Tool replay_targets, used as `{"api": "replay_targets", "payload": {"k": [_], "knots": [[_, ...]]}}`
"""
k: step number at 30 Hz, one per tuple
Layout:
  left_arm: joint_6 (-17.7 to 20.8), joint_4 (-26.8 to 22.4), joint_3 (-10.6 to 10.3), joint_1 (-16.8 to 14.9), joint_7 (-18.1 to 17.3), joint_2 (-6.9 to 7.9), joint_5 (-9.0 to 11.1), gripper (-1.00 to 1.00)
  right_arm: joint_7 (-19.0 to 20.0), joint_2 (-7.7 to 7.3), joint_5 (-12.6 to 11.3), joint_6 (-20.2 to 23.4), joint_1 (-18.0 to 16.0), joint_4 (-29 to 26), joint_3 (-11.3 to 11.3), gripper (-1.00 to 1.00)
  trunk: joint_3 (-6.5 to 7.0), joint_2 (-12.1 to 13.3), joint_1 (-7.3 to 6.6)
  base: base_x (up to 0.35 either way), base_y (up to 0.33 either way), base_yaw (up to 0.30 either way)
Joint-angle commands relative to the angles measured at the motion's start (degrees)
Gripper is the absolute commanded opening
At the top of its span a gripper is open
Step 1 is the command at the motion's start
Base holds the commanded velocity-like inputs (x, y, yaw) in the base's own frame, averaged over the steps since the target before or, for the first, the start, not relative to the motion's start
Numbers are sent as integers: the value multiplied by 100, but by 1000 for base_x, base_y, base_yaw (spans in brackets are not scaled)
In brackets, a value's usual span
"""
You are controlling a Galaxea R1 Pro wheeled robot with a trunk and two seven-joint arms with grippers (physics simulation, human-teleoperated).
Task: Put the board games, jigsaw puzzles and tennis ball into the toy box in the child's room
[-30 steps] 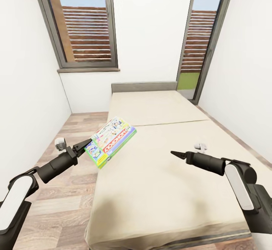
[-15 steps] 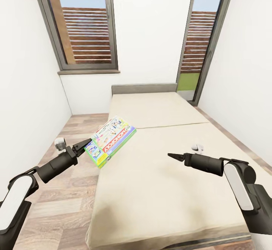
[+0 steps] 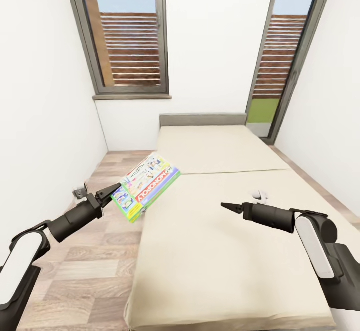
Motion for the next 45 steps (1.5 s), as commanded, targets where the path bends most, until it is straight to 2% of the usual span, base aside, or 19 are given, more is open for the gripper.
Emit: {"api": "replay_targets", "payload": {"k": [1, 31, 45], "knots": [[37, 1, 6, -5, -19, -1, -7, -100, 51, 1, 46, 23, -3, -3, -9, 100, 13, 39, -23, 0, 0, 268], [66, -58, 69, 6, -22, 18, -6, -100, 54, 4, 70, 23, -3, -4, 5, 100, 552, 1243, -682, 0, 0, 289], [67, -58, 175, 14, -25, 18, -6, -100, 52, -7, 83, 23, -3, -4, 250, 100, 803, 1804, -990, 0, 0, 293]]}}
